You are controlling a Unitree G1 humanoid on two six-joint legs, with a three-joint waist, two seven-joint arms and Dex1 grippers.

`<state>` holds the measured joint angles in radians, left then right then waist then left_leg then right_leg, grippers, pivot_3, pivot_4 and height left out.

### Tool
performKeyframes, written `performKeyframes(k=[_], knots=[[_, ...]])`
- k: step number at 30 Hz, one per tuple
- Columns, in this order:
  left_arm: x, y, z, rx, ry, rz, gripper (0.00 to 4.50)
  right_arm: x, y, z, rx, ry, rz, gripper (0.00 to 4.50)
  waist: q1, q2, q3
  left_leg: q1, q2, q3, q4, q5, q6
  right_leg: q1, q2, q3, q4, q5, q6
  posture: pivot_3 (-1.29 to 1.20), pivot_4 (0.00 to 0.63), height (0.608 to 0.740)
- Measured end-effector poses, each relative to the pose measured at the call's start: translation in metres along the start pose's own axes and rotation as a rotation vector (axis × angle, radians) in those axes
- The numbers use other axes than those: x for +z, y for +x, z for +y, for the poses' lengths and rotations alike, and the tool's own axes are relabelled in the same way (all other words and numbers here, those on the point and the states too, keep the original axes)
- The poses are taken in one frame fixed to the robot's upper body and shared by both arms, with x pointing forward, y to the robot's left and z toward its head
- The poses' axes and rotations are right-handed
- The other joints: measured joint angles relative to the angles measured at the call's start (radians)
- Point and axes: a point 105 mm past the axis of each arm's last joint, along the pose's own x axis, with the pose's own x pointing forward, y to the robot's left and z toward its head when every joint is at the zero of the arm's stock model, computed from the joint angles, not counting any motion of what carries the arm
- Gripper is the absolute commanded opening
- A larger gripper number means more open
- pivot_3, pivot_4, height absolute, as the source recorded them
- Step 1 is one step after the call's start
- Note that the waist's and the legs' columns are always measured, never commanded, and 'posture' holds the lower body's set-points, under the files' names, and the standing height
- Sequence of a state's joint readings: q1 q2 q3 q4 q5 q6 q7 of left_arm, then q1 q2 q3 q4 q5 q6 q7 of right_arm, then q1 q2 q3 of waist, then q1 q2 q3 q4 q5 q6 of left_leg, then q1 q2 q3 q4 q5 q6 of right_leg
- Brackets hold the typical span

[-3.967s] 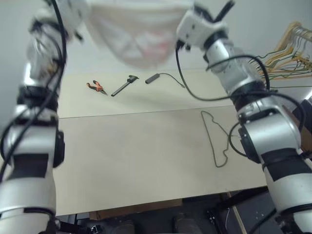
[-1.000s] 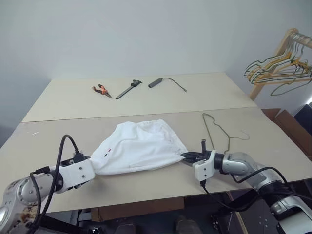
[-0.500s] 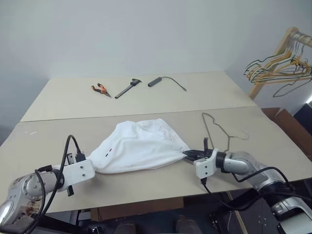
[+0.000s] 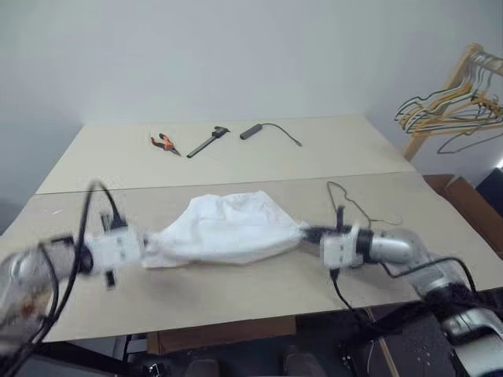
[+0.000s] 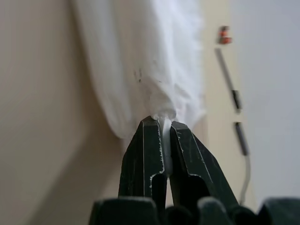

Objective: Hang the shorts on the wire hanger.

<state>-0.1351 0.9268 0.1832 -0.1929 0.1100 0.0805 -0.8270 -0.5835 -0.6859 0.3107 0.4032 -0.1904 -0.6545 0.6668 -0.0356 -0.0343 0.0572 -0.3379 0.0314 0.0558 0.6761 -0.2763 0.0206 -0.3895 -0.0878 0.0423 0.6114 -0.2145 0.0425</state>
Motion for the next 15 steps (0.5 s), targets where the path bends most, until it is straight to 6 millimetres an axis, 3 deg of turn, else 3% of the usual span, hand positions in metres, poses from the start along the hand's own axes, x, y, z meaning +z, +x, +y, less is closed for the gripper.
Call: performKeyframes(k=[2, 6, 8, 11, 15], knots=[[0.012, 0.033, 0.058, 0.213, -0.058, -0.036, 0.04, -0.002, 0.015, -0.063, -0.15, 0.001, 0.016, 0.0, 0.001, -0.001, 0.001, 0.001, -0.001, -0.001, 0.003, 0.002, -0.002, 0.003, 0.001, -0.001, 0.002, 0.008, 0.002, 0.02, 0.0, 0.74], [0.037, 0.06, 0.168, 0.58, -0.102, -0.021, 0.04, 0.02, 0.035, -0.173, -0.4, -0.045, 0.043, 0.0, -0.01, -0.003, -0.001, -0.008, 0.0, -0.003, 0.001, 0.004, -0.005, -0.006, 0.003, -0.003, -0.001, 0.017, 0.002, 0.02, 0.0, 0.74], [0.056, 0.048, 0.223, 0.8, -0.071, 0.007, 0.04, 0.029, 0.042, -0.213, -0.537, -0.079, 0.102, 0.0, -0.017, -0.004, -0.003, -0.022, -0.001, -0.003, -0.004, 0.005, -0.008, -0.021, 0.003, -0.003, 0.0, 0.017, 0.002, 0.02, 0.0, 0.74], [0.094, 0.009, 0.279, 1.106, -0.014, -0.016, 0.04, 0.041, 0.03, -0.265, -0.873, -0.091, 0.181, 0.0, -0.027, -0.004, -0.004, -0.053, -0.003, -0.001, -0.01, 0.015, -0.03, -0.058, 0.0, -0.002, 0.003, 0.017, 0.002, 0.02, 0.0, 0.74], [0.132, -0.018, 0.297, 1.302, 0.115, -0.12, 0.04, 0.063, 0.003, -0.296, -1.171, -0.122, 0.135, 0.0, -0.026, -0.004, -0.004, -0.061, -0.007, 0.001, -0.018, 0.015, -0.03, -0.073, -0.005, -0.009, 0.005, 0.016, 0.003, 0.03, 0.0, 0.74]])
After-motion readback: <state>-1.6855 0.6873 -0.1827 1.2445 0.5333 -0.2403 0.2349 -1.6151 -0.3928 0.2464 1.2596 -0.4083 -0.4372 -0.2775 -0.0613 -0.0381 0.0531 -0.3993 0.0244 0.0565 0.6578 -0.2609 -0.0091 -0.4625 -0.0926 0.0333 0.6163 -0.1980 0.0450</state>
